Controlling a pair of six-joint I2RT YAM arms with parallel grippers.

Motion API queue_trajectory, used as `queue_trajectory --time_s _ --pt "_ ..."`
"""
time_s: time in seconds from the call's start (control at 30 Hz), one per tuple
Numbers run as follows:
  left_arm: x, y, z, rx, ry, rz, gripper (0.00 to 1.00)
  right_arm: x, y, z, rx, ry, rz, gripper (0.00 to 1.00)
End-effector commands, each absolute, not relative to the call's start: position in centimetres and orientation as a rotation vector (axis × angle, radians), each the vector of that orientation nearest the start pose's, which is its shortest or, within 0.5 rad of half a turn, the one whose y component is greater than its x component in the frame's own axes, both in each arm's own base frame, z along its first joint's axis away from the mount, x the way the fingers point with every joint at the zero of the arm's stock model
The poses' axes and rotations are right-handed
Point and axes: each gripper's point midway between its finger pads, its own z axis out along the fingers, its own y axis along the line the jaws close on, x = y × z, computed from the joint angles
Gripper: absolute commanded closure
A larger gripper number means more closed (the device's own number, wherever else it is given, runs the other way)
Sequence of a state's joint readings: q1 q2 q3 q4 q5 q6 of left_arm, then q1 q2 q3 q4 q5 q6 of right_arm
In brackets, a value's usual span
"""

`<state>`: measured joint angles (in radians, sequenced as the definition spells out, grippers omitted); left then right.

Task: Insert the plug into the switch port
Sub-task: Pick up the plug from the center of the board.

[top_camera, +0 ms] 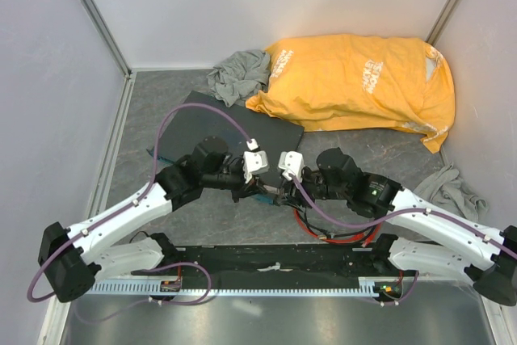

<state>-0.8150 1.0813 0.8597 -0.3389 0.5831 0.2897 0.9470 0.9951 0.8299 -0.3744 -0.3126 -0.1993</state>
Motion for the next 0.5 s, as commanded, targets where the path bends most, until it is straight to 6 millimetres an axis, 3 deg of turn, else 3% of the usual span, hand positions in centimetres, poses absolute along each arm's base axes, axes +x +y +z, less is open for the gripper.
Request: queue_trajectory --time_s 0.0,0.03,0.07,0.1,0.17,0.2,0.27,0.3,0.47 --pt "18.0 -27.5 18.4 1.116 1.74 -0.804 0.98 15.9 28.4 21.2 -1.177 1.684 0.761 0.44" --pt "18.1 -27.1 18.0 1.038 1.78 -0.811 0.98 16.1 28.4 21.2 -1.159 1.691 0.761 0.42" --pt "19.1 -26.5 18.8 0.95 1.75 -0.763 0.98 16.2 28.5 21.1 -1.142 1.692 0.762 0.41" --pt "18.9 -25.7 17.0 0.892 1.809 -0.756 0.98 16.5 28.4 21.1 -1.118 1.698 0.751 0.39" --pt "19.5 -24.3 16.9 0.736 1.832 -0.725 0.98 16.8 28.5 20.8 -1.074 1.707 0.76 0.37" --pt "19.4 -23.6 15.5 0.694 1.859 -0.706 0.98 17.0 28.5 20.6 -1.053 1.714 0.758 0.35" --pt "20.0 -22.1 15.2 0.558 1.868 -0.665 0.98 17.5 28.6 20.3 -0.995 1.72 0.756 0.34" --pt "19.8 -21.3 13.8 0.524 1.893 -0.644 0.98 17.8 28.6 20.2 -0.957 1.729 0.763 0.32" --pt "19.9 -20.5 13.9 0.405 1.804 -0.694 0.98 19.8 29.2 19.3 -0.693 1.825 0.806 0.3"
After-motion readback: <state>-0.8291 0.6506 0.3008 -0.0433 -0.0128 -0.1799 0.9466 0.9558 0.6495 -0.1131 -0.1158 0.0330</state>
